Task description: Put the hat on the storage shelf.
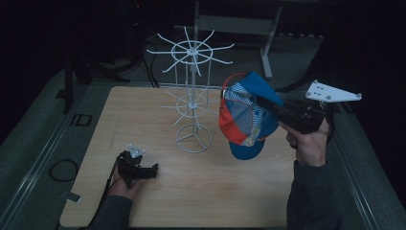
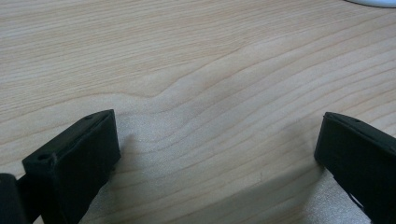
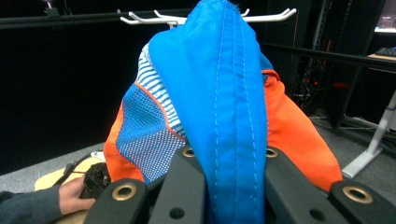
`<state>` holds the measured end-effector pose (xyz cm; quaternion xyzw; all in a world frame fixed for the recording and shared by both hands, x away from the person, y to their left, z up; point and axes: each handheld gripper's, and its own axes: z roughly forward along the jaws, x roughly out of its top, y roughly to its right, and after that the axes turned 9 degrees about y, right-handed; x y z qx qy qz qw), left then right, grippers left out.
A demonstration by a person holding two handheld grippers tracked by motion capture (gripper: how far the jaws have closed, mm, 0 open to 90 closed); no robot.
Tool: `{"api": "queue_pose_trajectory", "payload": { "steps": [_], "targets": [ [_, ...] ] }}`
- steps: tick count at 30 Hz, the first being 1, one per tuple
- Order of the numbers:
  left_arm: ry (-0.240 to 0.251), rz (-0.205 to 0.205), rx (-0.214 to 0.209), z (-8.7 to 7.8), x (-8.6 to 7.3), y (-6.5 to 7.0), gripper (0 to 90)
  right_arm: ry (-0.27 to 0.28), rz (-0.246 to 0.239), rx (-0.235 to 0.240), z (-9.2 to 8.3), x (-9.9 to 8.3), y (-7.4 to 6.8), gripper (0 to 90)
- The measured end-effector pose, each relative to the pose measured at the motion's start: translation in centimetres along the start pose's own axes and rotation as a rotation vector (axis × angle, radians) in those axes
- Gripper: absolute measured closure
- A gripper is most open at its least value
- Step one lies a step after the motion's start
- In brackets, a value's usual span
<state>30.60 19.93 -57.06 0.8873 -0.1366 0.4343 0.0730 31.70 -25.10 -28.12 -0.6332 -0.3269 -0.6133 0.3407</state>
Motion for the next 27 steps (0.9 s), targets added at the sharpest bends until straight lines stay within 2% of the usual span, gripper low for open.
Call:
{"api": "queue_pose_trajectory", "payload": {
  "steps": [14,20,27],
  "targets": [
    [-0.001,0.001,0.0,0.0,0.0,0.0,0.0,0.044,0.009,0.006,-0.5,0.8,0.1,87.7],
    [-0.001,0.001,0.0,0.0,0.0,0.0,0.0,0.067,0.009,0.024,-0.4,1.1,0.1,87.8],
    [-0.001,0.001,0.0,0.0,0.0,0.0,0.0,0.091,0.009,0.024,-0.2,1.3,-0.1,87.7]
  ]
}}
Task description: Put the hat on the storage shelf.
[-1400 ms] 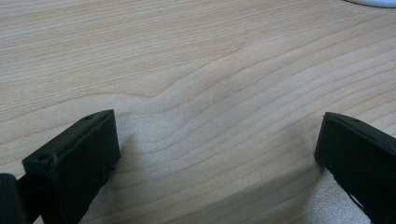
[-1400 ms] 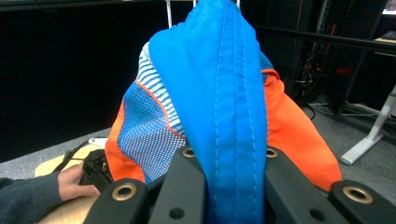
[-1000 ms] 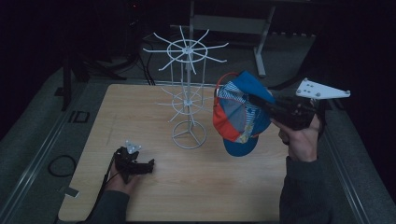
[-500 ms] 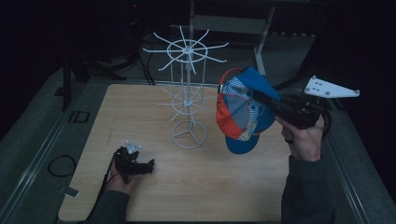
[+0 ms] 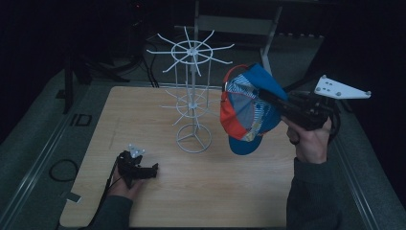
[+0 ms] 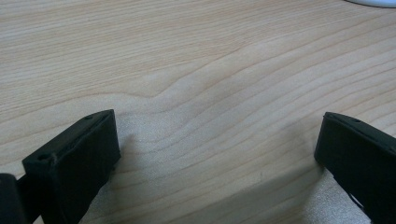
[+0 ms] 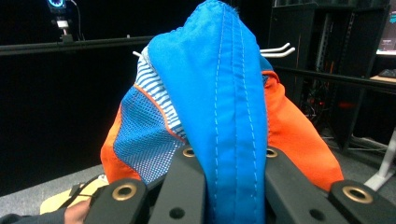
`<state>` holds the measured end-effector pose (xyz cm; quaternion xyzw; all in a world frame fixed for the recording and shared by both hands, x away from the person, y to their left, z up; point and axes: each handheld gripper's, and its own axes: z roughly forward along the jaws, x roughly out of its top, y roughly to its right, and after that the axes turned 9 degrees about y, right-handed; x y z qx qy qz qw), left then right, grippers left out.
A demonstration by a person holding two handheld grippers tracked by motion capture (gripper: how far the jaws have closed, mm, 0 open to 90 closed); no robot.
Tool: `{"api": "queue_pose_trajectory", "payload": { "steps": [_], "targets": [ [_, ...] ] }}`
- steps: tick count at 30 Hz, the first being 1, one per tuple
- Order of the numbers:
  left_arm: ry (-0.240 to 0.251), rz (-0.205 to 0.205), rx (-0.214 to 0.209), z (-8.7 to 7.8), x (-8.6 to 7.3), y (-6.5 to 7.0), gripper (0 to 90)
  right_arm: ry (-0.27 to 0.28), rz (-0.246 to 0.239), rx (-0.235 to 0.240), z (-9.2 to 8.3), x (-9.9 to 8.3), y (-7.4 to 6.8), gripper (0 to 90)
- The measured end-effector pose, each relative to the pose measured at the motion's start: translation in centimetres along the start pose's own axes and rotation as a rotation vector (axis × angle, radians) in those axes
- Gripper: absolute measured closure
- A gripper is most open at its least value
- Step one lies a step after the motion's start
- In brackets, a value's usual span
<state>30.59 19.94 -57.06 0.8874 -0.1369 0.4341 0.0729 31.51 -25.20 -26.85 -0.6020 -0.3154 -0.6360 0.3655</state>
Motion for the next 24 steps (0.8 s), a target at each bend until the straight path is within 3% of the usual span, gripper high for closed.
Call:
{"api": "queue_pose_trajectory", "payload": {
  "steps": [11,24],
  "targets": [
    [0.0,0.0,0.0,0.0,0.0,0.0,0.0,0.029,0.003,0.002,0.1,0.6,-0.1,87.7],
    [0.0,-0.001,0.0,0.0,0.0,0.0,0.0,0.023,0.015,-0.009,1.8,0.7,0.6,87.7]
  ]
}}
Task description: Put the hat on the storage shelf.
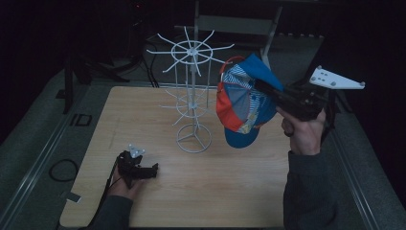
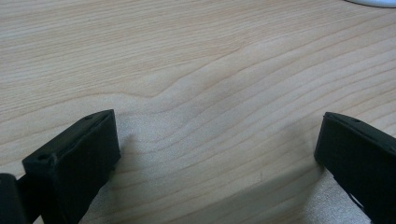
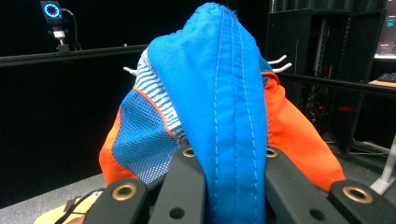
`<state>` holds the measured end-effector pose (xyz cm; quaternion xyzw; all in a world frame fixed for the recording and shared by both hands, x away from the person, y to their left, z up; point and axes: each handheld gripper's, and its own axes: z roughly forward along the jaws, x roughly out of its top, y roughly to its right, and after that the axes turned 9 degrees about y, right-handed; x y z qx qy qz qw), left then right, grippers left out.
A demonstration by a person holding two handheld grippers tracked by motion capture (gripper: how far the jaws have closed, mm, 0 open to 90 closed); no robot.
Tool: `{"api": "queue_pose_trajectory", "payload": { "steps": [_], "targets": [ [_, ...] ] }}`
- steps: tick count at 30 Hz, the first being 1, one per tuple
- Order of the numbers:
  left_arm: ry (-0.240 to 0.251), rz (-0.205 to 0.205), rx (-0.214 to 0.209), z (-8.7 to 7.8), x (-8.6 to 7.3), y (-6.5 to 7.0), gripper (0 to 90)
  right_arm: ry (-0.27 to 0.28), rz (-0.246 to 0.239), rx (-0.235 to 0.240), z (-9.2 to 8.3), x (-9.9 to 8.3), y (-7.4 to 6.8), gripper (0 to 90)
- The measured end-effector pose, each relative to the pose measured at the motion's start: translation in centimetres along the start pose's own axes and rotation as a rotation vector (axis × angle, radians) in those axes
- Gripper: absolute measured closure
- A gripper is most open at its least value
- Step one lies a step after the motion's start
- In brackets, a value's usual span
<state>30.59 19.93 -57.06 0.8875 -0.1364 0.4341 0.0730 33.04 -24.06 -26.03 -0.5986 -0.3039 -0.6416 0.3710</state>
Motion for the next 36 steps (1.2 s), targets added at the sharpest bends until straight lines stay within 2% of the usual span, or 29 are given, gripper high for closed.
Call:
{"api": "queue_pose_trajectory", "payload": {
  "steps": [4,8,12,17,20,24,27,31,33,36],
  "targets": [
    [0.003,0.0,0.001,0.0,0.0,0.0,0.0,-0.002,0.007,-0.006,0.8,-0.2,0.3,87.7],
    [0.002,0.001,0.001,0.0,0.0,0.0,0.0,-0.031,0.022,-0.01,1.9,-0.7,0.7,87.6],
    [0.0,0.001,0.0,0.0,0.0,0.0,0.0,-0.125,0.026,-0.002,2.9,-1.4,0.9,86.9],
    [0.0,0.001,0.0,0.0,0.0,0.0,0.0,-0.176,0.035,0.002,3.6,-2.1,0.9,86.6],
    [-0.001,0.003,0.0,0.0,0.0,0.0,0.0,-0.217,0.022,-0.01,4.0,-2.4,0.9,83.8],
    [-0.001,0.0,-0.001,0.0,0.0,0.0,0.0,-0.272,-0.012,-0.043,4.1,-2.8,0.5,72.6],
    [-0.001,0.0,-0.002,0.0,0.0,0.0,0.0,-0.284,-0.026,-0.053,4.1,-2.9,0.4,65.1],
    [0.0,0.001,-0.001,0.0,0.0,0.0,0.0,-0.289,-0.034,-0.08,4.1,-3.0,0.4,46.3],
    [0.0,0.0,-0.001,0.0,0.0,0.0,0.0,-0.315,-0.05,-0.125,4.1,-3.1,0.3,32.3],
    [0.0,0.0,-0.001,0.0,0.0,0.0,0.0,-0.336,-0.072,-0.165,4.2,-3.2,0.2,22.6]
  ]
}}
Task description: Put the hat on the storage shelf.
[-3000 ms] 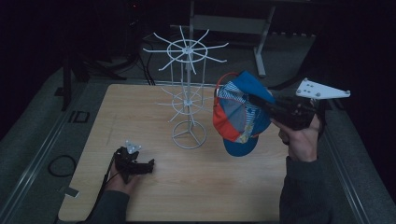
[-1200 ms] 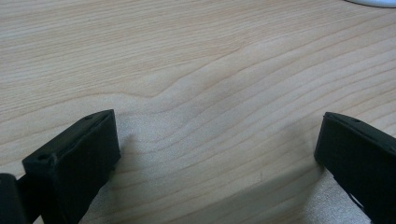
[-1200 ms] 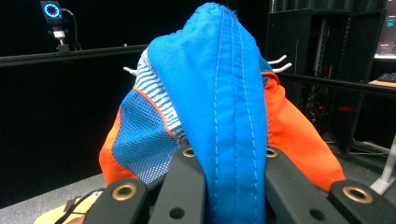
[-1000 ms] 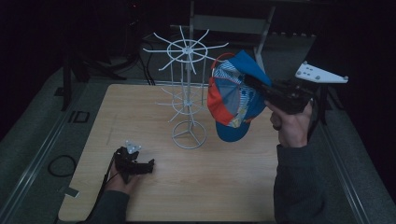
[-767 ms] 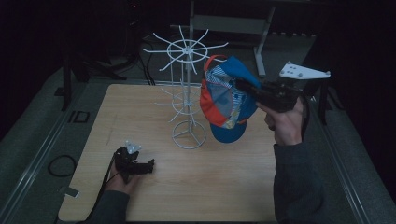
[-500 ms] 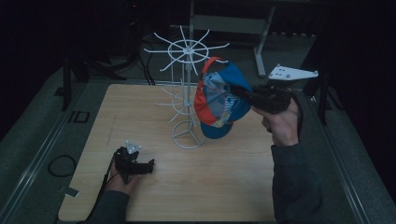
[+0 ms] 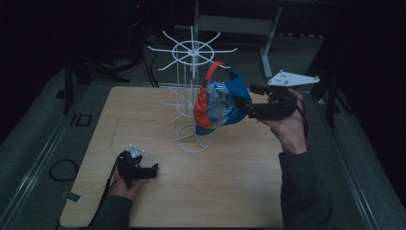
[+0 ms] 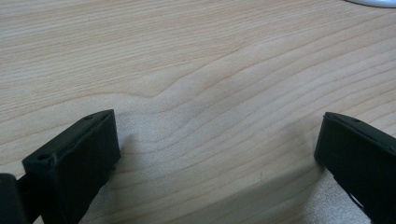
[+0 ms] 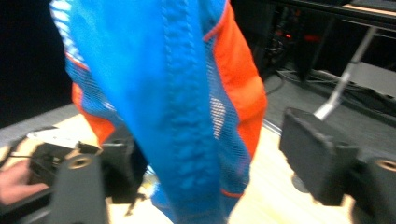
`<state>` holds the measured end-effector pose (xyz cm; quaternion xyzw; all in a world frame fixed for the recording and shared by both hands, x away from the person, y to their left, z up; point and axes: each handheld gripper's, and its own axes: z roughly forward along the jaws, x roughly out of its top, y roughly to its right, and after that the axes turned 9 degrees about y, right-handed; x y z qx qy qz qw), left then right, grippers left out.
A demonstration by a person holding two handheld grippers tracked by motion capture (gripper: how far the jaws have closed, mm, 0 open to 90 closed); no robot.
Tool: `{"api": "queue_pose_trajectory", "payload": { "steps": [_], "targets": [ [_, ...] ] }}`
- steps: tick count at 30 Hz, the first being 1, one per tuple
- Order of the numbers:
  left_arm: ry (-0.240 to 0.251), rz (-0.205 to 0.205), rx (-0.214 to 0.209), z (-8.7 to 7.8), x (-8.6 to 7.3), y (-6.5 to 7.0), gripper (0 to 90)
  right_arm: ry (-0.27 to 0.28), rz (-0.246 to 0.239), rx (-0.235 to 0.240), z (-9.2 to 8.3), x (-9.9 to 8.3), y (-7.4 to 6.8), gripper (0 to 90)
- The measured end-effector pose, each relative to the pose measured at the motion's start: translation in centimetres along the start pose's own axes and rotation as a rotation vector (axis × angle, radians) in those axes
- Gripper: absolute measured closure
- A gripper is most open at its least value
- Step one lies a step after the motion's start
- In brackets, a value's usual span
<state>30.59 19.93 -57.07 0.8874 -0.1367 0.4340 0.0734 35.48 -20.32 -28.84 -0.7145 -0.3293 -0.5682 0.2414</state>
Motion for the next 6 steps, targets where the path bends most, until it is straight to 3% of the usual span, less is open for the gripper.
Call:
{"api": "queue_pose_trajectory", "payload": {
  "steps": [6],
  "targets": [
    [0.001,0.0,0.001,0.0,-0.01,0.0,0.0,-0.013,-0.008,0.008,0.02,-0.46,-0.41,17.3]
  ]
}}
